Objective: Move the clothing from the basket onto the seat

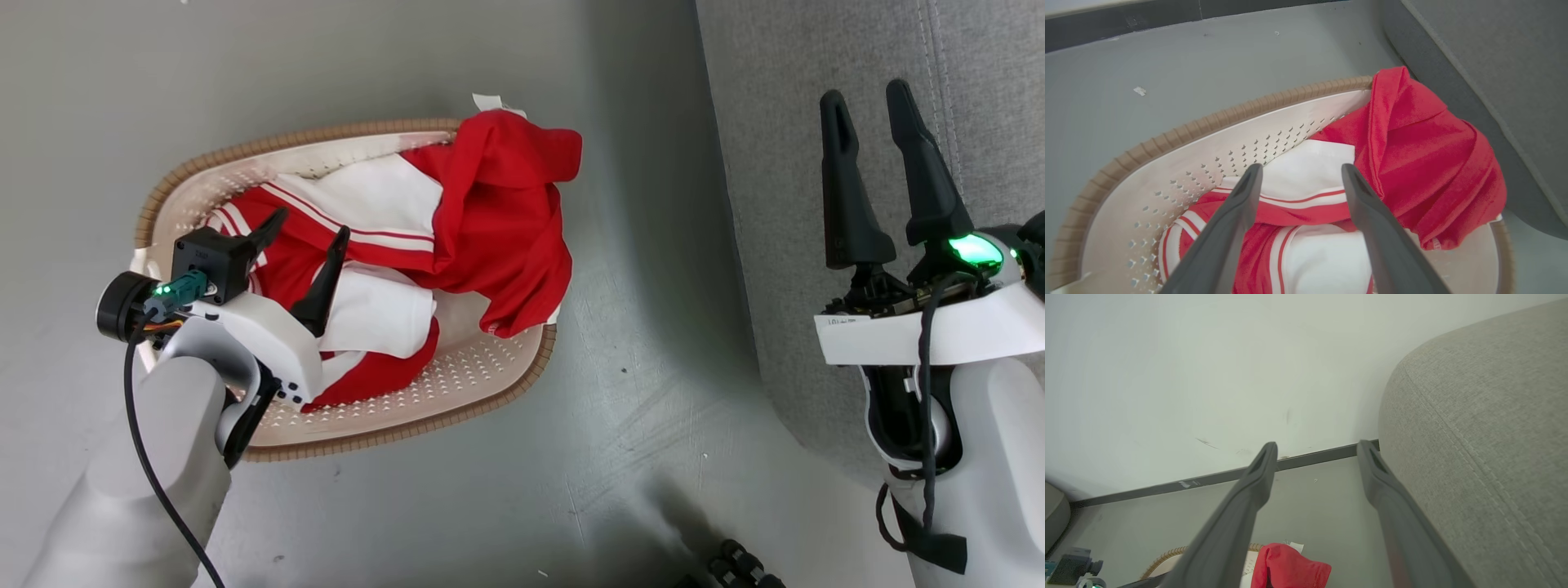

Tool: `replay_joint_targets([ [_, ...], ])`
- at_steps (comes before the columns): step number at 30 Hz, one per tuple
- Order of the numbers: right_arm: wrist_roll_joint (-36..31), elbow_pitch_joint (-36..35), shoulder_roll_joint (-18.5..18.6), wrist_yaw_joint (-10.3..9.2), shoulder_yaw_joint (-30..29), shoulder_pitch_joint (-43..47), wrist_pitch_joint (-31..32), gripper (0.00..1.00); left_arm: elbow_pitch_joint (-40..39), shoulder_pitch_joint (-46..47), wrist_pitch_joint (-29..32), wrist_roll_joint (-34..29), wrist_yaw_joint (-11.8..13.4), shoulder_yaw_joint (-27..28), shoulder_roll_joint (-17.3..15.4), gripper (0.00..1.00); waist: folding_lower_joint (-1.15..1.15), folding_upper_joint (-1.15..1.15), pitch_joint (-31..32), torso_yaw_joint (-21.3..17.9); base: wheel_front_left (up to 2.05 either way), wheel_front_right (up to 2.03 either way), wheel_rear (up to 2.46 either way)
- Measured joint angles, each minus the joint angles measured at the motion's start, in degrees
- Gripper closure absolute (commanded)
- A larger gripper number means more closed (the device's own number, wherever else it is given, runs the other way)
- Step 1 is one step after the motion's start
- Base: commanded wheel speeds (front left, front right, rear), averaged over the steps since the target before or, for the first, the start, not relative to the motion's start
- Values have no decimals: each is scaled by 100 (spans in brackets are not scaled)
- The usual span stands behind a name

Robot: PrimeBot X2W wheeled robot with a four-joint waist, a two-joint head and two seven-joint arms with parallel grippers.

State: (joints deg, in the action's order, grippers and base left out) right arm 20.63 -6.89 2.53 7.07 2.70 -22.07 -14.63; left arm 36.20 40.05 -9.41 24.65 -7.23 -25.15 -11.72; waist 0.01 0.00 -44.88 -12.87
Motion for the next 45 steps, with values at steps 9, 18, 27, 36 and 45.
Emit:
replay_joint_targets([
  [9,180,-19,0,0,70,-158,0,0,405,293,231,-65,0,-279,-130,0,0,0,-385,-167,0,0,0],
  [18,359,-75,0,0,153,-362,0,0,789,670,339,-64,0,-314,-145,0,0,0,-755,-364,0,0,0],
  [27,520,-121,0,0,207,-547,0,0,1095,1008,438,-126,0,-365,-318,0,0,0,-1029,-523,0,0,0],
  [36,591,-122,0,0,347,-778,0,0,1470,1352,590,-313,-1,-434,-371,0,0,0,-1259,-649,0,0,0],
  [45,662,-120,-3,0,403,-894,-1,0,1784,1533,641,-441,48,-536,-416,0,0,0,-1421,-756,0,0,0],
])
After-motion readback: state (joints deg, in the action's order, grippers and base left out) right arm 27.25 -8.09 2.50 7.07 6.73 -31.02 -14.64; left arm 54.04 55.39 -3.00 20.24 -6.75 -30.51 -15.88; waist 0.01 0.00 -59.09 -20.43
